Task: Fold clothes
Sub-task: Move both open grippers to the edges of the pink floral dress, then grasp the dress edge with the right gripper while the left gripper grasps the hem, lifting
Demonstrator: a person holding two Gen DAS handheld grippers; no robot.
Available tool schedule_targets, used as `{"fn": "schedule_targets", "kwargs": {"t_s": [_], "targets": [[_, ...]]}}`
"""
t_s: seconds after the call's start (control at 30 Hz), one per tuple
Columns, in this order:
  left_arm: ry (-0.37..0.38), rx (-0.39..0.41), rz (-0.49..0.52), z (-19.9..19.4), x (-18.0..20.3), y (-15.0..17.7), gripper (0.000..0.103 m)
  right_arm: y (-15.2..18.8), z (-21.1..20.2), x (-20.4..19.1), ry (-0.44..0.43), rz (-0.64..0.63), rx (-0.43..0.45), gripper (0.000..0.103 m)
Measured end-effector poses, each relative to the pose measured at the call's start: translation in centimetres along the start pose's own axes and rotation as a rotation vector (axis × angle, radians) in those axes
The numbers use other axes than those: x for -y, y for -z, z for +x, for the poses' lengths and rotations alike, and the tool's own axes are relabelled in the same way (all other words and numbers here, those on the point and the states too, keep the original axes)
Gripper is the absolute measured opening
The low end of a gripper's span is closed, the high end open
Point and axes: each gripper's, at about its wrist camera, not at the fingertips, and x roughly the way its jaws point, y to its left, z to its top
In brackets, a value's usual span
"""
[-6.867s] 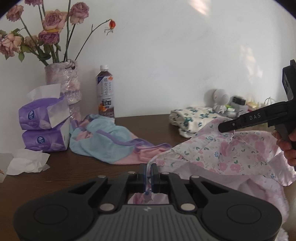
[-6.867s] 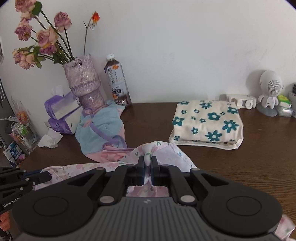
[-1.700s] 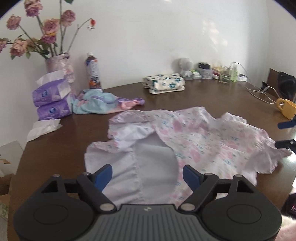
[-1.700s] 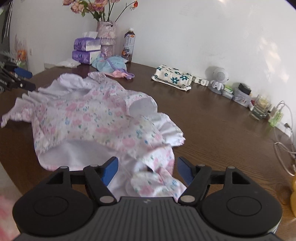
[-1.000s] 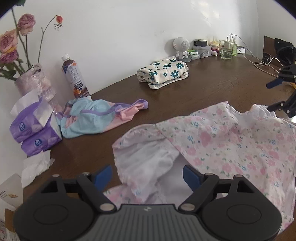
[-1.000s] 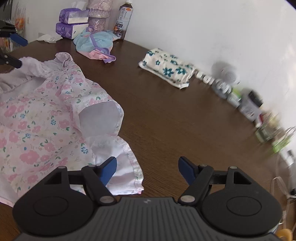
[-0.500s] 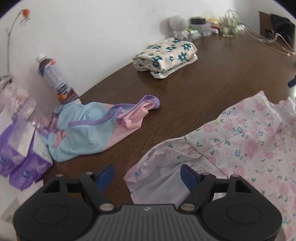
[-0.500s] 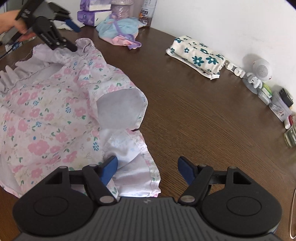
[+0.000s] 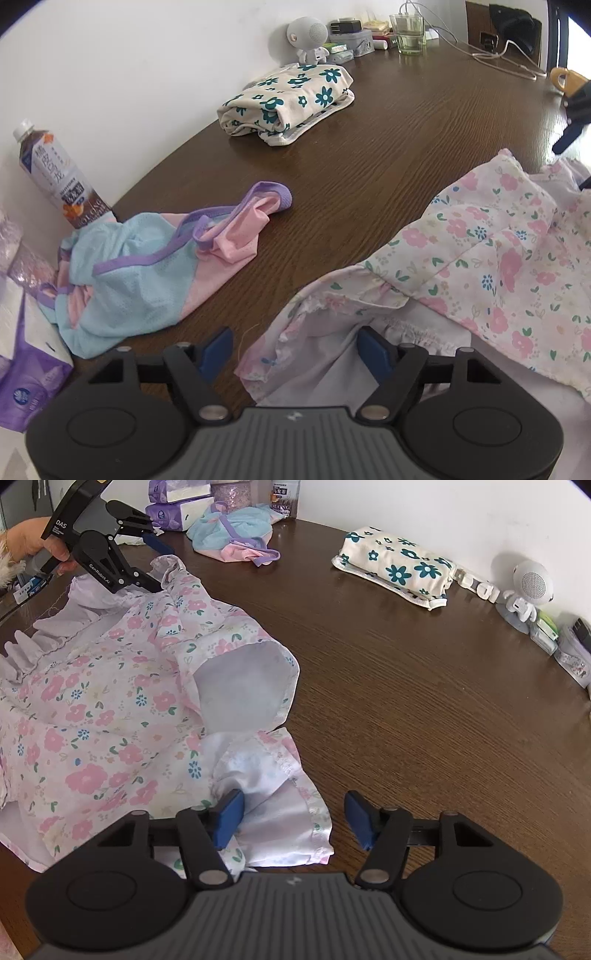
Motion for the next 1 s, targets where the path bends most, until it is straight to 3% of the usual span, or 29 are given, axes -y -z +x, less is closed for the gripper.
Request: {"fn": "schedule_targets", "kwargs": {"t_s": [0.1, 0.17, 0.27, 0.33, 0.37, 0.57, 0.8, 1.0], "targets": [[0.033, 0.006, -0.041, 0.1, -0.6, 0.2, 0.068, 0.2, 0.0, 0.1, 0.001, 0.032, 0.002, 0.059], [0.056, 0.021, -0.068, 0.0, -0.9, 0.4, 0.058, 0.4, -0.2, 0.1, -0.02, 0.063, 0.005, 0.049], [0.084, 0.051, -0.098, -0.2, -0.8, 0.7, 0.033, 0.5, -0.4, 0.0, -0.038, 0.09, 0.008, 0.036], [0.073, 0.069, -0.094, -0.3, -0.3, 0.9, 0.009, 0.4, -0.6, -0.1, -0.03, 0.097, 0.008, 0.02], [0.068, 0.078, -0.091, -0.4, 0.0, 1.0, 0.007, 0.3, -0.7, -0.3, -0.013, 0.089, 0.013, 0.014], [-0.051, 0.12, -0.076, -1.4, 1.9, 1.4, 0.003, -0.3, -1.2, -1.3, 0.114, 0.031, 0.04, 0.004], [-0.282, 0.155, -0.055, -4.5, 4.2, 1.9, 0.002, -2.6, -1.0, -2.2, 0.373, -0.148, 0.08, 0.004], [-0.504, 0.196, -0.036, -7.9, 4.8, 2.3, 0.002, -6.2, 0.1, -2.5, 0.506, -0.258, 0.151, 0.004]]}}
